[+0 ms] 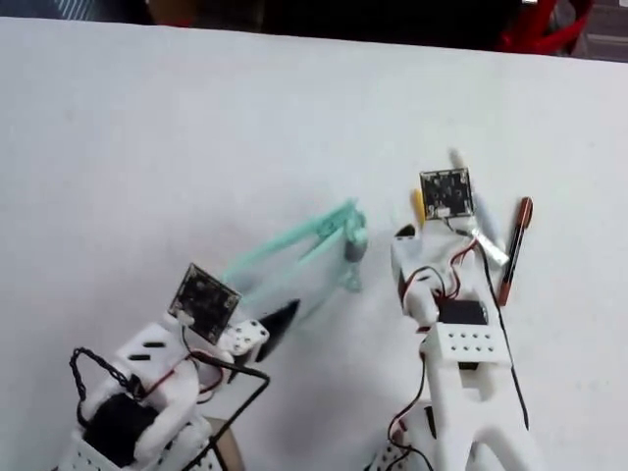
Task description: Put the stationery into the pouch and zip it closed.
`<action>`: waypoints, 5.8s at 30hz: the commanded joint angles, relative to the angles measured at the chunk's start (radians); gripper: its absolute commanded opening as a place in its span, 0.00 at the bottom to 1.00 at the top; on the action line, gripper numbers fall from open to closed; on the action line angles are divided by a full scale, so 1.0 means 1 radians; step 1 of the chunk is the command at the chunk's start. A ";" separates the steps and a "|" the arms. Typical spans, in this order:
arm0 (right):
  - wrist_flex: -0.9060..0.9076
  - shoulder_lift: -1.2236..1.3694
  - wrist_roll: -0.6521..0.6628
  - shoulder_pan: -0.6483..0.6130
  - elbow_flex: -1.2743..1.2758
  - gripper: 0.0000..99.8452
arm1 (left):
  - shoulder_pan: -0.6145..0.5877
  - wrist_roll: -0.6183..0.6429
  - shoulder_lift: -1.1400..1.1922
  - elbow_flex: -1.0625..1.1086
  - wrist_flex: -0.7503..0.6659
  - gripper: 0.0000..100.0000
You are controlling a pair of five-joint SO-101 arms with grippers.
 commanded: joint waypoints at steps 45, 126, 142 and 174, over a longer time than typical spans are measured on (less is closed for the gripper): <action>-0.067 -0.015 -0.051 0.119 -0.003 0.23 | -0.005 0.049 1.333 -0.322 -1.244 0.02; 0.889 0.765 0.293 0.051 -1.393 0.22 | -0.153 0.186 0.878 -0.081 -0.916 0.15; 0.931 1.593 0.288 0.116 -2.246 0.02 | -0.145 0.181 0.880 -0.072 -0.919 0.15; 1.360 1.001 1.418 0.073 -1.465 0.02 | -0.143 0.178 0.880 -0.048 -0.974 0.15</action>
